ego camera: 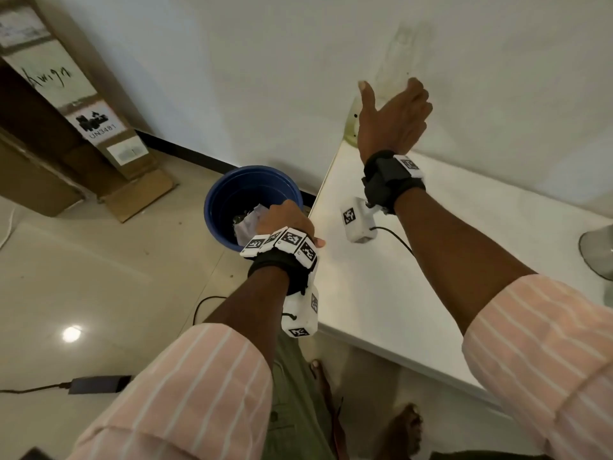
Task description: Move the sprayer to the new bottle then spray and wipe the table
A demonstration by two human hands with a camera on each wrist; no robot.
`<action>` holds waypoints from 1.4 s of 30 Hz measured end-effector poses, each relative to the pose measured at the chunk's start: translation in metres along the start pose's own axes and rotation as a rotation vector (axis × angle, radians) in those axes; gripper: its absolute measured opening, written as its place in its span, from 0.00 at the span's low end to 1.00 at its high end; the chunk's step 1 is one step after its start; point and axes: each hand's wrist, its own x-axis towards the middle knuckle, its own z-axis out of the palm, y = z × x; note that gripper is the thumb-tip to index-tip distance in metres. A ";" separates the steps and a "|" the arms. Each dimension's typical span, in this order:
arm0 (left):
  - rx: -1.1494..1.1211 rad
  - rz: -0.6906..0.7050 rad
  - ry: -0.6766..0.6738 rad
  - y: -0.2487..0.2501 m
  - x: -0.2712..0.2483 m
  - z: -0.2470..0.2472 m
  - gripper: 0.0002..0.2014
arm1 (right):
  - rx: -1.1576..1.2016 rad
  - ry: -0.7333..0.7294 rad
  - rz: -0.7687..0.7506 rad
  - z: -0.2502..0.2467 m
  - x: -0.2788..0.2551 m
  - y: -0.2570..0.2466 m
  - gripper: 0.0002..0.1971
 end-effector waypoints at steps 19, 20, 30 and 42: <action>-0.039 -0.056 0.023 0.019 0.008 -0.001 0.36 | 0.286 -0.559 -0.354 0.005 -0.018 -0.052 0.30; -0.057 -0.065 0.037 0.018 0.008 0.000 0.34 | 0.247 -0.631 -0.362 0.011 -0.023 -0.051 0.30; -0.089 -0.061 0.015 0.013 0.007 -0.003 0.29 | -0.043 -1.040 -0.374 0.053 -0.042 -0.022 0.28; -0.028 -0.045 0.177 0.016 -0.021 0.007 0.37 | -0.212 -0.760 -0.307 -0.076 -0.050 0.084 0.19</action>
